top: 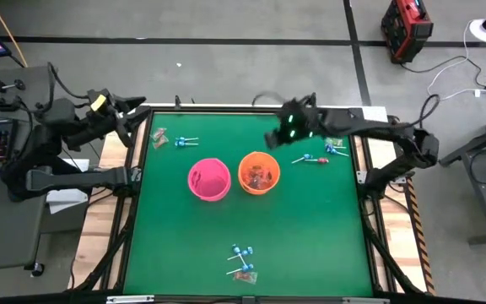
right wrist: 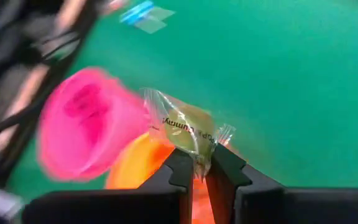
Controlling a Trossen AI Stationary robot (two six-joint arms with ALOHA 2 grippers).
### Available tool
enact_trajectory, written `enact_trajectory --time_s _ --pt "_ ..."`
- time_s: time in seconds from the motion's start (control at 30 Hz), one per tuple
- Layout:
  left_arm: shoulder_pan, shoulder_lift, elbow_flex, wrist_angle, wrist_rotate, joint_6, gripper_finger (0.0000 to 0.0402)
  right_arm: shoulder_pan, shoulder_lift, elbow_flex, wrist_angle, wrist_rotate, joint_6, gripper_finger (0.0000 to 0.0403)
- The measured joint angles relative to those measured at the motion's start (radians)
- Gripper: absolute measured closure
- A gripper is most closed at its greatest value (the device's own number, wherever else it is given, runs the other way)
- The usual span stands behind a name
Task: Sort candy by brand, put in halloween buckets
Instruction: Put the green gummy into the orange bucket, then put the orange gummy into the orange bucket
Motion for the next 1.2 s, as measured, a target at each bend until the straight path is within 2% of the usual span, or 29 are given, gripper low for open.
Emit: enact_trajectory --time_s 0.2,0.37,0.47,0.67,0.8,0.97,1.1,1.2 --pt "0.0 0.003 0.0 -0.028 0.003 0.0 0.0191 0.207 0.0 0.0 0.039 -0.001 0.06 0.0383" --pt "0.0 0.006 0.0 -0.022 0.003 -0.004 0.0191 0.24 0.022 0.0 0.0 0.004 0.079 0.036" --pt "0.0 0.011 0.0 -0.012 0.004 -0.036 0.0191 0.235 0.056 0.0 -0.006 -0.005 0.03 0.0314" --pt "-0.001 0.016 0.0 -0.001 0.004 -0.101 0.0191 0.232 0.084 0.0 -0.006 -0.062 -0.054 0.0192" --pt "-0.001 0.017 0.0 0.019 0.004 -0.181 0.0191 0.227 0.043 0.0 -0.003 -0.102 -0.082 0.0144" --pt "-0.001 0.035 0.0 0.025 0.087 -0.269 0.0191 0.287 -0.065 0.0 0.006 -0.095 -0.146 0.0138" --pt "-0.001 0.069 0.0 0.027 0.161 -0.317 0.0191 0.422 -0.1 0.0 -0.002 -0.09 -0.151 0.0143" --pt "-0.002 0.103 0.0 0.027 0.186 -0.317 0.0191 0.556 -0.067 0.0 -0.004 -0.059 -0.182 0.0143"
